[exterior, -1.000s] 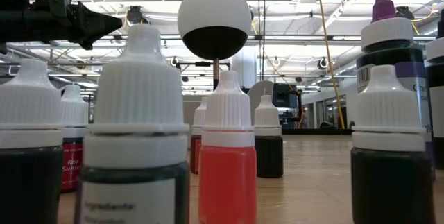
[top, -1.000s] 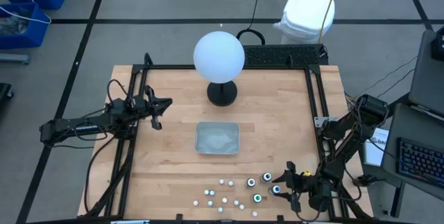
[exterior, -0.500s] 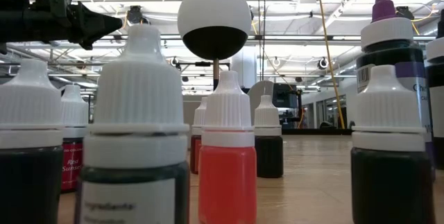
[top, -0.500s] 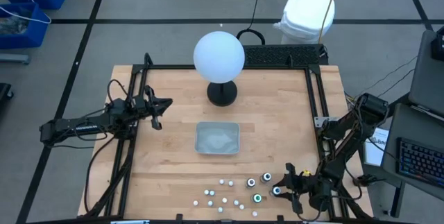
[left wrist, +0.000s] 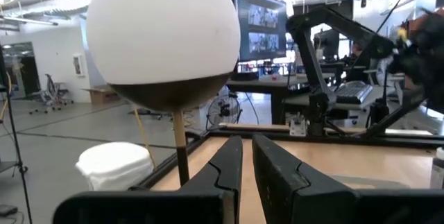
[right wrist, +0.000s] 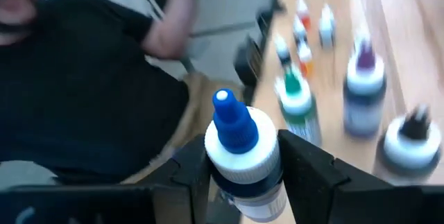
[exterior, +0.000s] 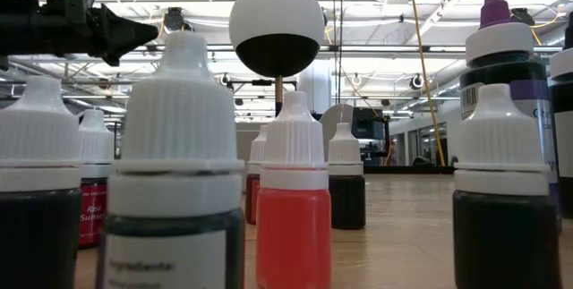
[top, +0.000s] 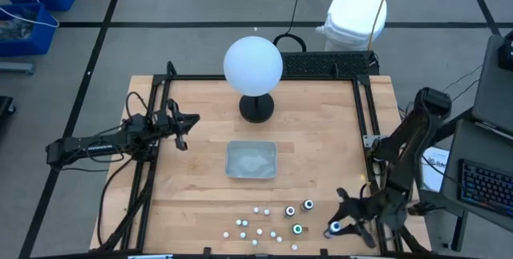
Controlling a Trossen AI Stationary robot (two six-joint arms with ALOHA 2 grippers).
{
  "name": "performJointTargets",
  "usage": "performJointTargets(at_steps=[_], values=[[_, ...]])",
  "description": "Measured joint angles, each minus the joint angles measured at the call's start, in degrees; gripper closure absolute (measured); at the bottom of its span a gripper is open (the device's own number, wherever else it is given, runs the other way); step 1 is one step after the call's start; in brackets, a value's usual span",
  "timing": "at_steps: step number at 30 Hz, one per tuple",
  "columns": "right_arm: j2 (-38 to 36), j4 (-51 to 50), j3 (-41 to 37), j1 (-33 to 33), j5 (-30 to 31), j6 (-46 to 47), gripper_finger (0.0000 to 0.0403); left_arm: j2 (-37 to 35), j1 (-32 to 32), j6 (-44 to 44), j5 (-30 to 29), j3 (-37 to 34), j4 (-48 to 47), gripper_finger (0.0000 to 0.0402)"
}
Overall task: Pick & Place food coloring
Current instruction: Put the large blue food coloring bottle into the gray bin
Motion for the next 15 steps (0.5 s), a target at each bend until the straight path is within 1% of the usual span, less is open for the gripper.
performJointTargets(at_steps=[2,5,8,11,13,15], values=[[-4.1,0.05,0.0,-0.83,0.19,-4.69,0.0271,0.0,0.0,0.12,0.0,0.0,-0.24,0.036],[-10.06,0.87,0.04,-3.79,0.54,-12.1,0.0271,0.0,0.0,-0.12,0.0,0.0,-0.25,0.036],[-15.18,1.69,0.04,-8.58,0.79,-19.57,0.0271,0.0,0.0,-0.07,0.0,0.0,-1.14,0.036],[-18.87,4.19,0.16,-14.79,1.46,-27.59,0.0271,0.0,0.0,-0.08,0.0,0.0,-1.77,0.036],[-19.65,4.17,0.91,-19.63,-0.74,-32.1,0.0271,0.0,0.0,-0.07,0.0,0.0,-1.87,0.036],[-18.82,4.17,2.18,-24.93,-4.5,-34.88,0.0271,0.0,0.0,-0.14,-0.02,0.0,-1.87,0.036]])
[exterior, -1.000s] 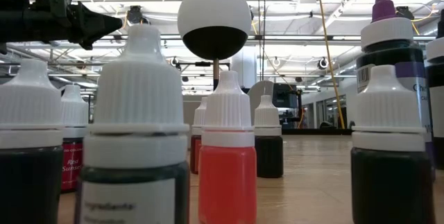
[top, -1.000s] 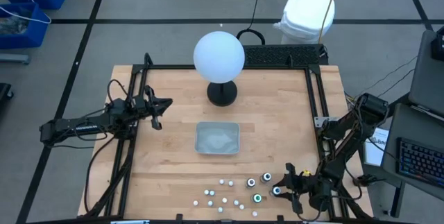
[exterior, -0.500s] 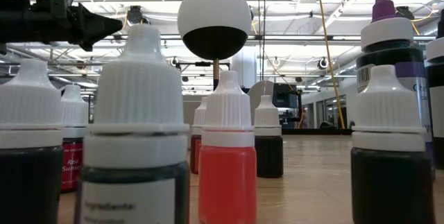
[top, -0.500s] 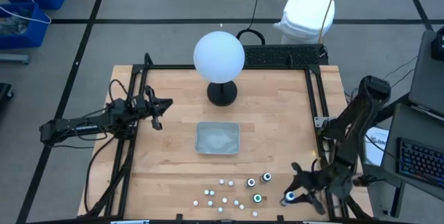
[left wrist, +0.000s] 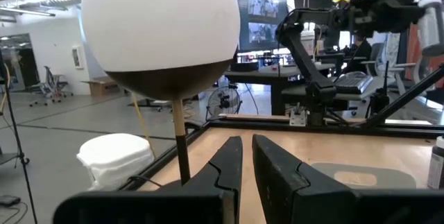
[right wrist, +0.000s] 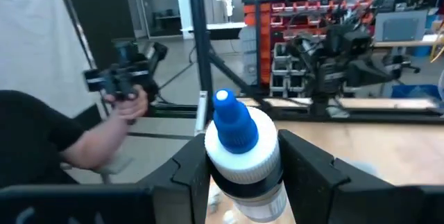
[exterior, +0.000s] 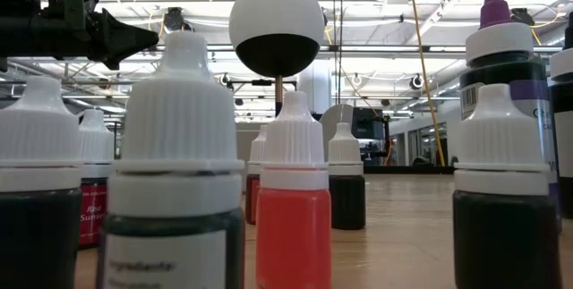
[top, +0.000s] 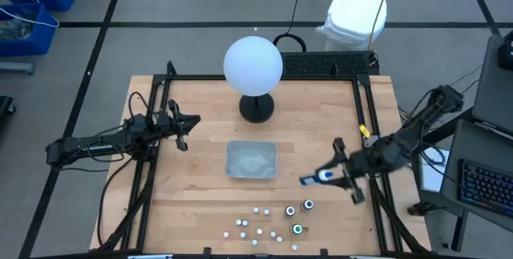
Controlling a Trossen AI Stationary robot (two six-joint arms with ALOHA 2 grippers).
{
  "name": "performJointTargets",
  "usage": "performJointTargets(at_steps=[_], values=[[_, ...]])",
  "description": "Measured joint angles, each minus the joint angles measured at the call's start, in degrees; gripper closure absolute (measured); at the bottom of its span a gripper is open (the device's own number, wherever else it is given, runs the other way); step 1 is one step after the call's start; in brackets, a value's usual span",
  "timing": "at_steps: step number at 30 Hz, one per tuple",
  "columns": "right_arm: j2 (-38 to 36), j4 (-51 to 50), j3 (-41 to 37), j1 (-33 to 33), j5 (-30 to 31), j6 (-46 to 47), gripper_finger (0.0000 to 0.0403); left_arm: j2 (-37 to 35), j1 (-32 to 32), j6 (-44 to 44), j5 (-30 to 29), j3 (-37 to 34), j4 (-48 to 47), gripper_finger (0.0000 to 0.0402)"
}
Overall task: Pick & Place food coloring
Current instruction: Put the large blue food coloring bottle into the gray bin
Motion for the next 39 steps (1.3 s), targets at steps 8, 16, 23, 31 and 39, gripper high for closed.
performJointTargets(at_steps=[8,16,23,31,39], values=[[14.3,-0.4,8.59,-19.04,-18.82,-2.68,0.0271,0.0,0.0,1.68,0.05,0.0,-0.14,0.036],[30.9,-0.61,19.19,-28.21,-25.24,-6.55,0.0271,0.0,0.0,5.06,2.68,0.0,-4.64,0.036],[42.3,1.89,24.08,-30.86,-25.25,-9.15,0.0271,0.0,0.0,9.27,6.34,0.0,-6.59,0.036],[51.14,12.73,24.35,-32.88,-25.25,-9.66,0.0271,0.0,0.0,6.14,6.08,0.0,-6.29,0.036],[58.12,20.34,24.33,-33.95,-22.14,-9.39,0.0271,-0.01,0.0,1.92,9.07,0.0,-7.2,0.036]])
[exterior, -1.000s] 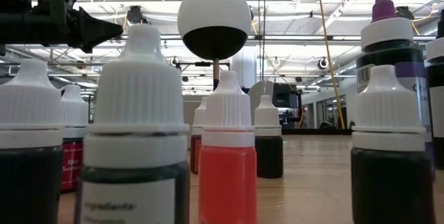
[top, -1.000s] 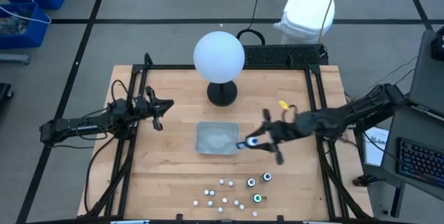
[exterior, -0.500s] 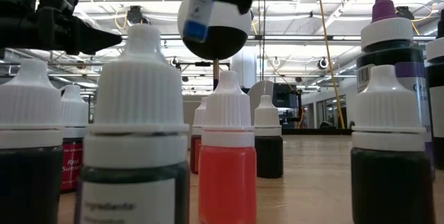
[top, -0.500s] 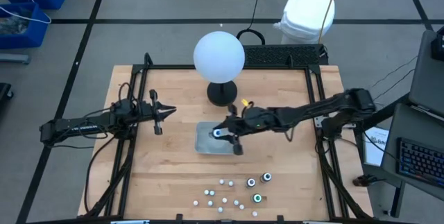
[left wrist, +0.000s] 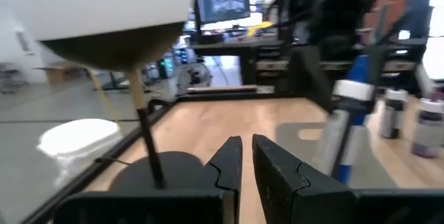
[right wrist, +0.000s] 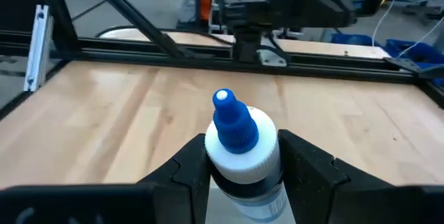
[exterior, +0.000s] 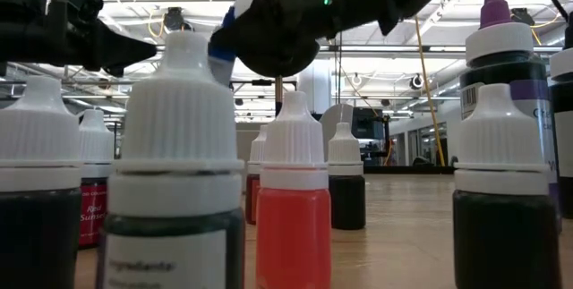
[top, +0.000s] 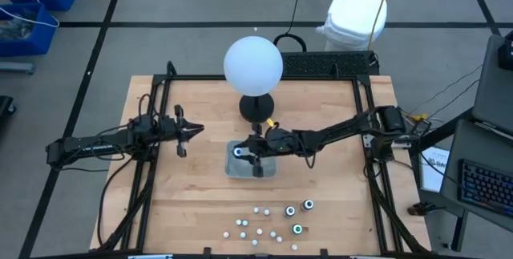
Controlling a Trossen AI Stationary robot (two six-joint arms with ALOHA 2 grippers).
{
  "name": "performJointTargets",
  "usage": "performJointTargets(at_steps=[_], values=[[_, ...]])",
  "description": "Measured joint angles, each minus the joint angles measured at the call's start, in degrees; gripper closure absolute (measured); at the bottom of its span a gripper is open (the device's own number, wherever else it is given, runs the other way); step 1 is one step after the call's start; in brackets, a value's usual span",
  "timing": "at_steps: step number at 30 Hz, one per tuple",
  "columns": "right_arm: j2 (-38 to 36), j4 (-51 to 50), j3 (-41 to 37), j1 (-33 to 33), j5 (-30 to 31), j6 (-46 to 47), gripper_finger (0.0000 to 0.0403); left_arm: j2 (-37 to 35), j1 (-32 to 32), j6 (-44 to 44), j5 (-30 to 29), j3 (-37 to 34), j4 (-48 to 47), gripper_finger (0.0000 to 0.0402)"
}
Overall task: Pick & Place food coloring
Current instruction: Put the large blue food coloring bottle into the gray bin
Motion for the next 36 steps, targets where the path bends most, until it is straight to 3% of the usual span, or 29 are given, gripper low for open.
performJointTargets(at_steps=[7,11,14,20,26,31,36], values=[[1.06,-1.23,0.0,-1.5,0.09,1.2,0.0271,-0.01,0.0,-0.84,4.03,0.0,-0.95,0.036],[1.17,-2.97,0.0,-1.66,-0.05,1.59,0.0271,0.46,-0.03,-1.5,10.73,0.0,-5.74,0.036],[1.14,-3.27,0.0,-1.59,-0.03,1.65,0.0271,2.3,-0.18,-3.07,11.94,0.0,-7.1,0.036],[1.14,-3.3,0.0,-1.19,-0.05,1.17,0.0271,10.03,-3.27,-8.8,6.98,0.0,-4.16,0.036],[1.14,-3.34,-0.02,-1.25,-0.03,0.28,0.0271,22.77,-10.35,-14.74,-0.72,0.0,1.36,0.036],[1.14,-3.35,-0.02,-1.21,-0.05,0.21,0.0271,32.84,-14.71,-14.84,-5.56,-0.02,9.32,0.036],[1.14,-3.32,-0.02,-1.21,-0.06,0.76,0.027,41.18,-15.81,-15.22,-5.15,0.0,18.72,0.036]])
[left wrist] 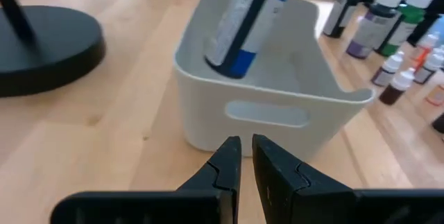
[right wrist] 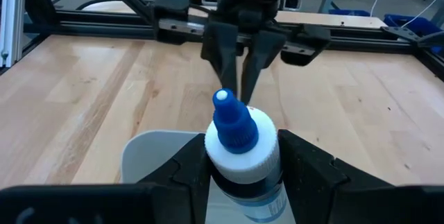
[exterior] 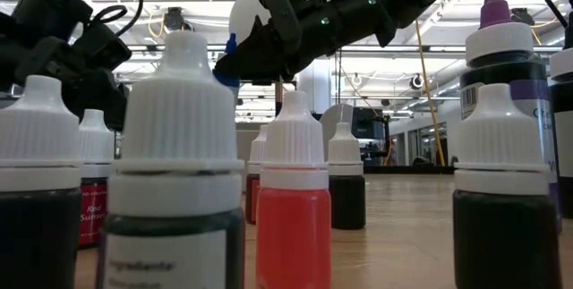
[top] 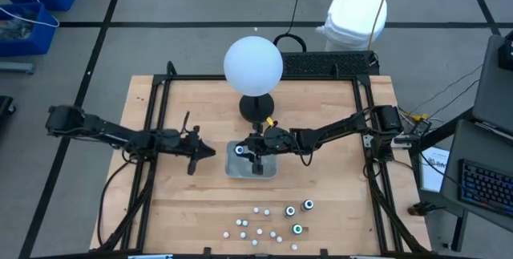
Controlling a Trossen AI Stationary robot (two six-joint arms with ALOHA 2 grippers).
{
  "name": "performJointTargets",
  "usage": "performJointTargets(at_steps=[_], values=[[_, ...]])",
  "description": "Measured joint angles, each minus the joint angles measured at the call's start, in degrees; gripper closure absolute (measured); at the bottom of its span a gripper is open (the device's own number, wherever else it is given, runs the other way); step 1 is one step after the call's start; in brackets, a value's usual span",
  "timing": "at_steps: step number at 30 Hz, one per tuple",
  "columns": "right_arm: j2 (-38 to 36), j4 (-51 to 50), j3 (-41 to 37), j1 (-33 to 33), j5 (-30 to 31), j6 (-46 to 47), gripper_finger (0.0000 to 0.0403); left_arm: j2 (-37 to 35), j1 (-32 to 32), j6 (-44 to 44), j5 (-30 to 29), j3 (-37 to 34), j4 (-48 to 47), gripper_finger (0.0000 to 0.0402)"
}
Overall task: Pick & Place food coloring
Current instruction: Put the large blue food coloring bottle into the gray bin
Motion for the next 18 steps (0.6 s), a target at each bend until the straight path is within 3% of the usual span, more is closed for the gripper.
performJointTargets(at_steps=[7,18], values=[[0.0,0.02,0.0,0.44,-0.07,0.04,0.0268,9.05,-0.21,-1.55,-0.43,0.85,6.55,0.036],[-0.02,0.0,-0.02,0.37,-0.03,-1.66,0.0267,22.08,-0.19,0.57,-0.82,10.93,5.85,0.036]])
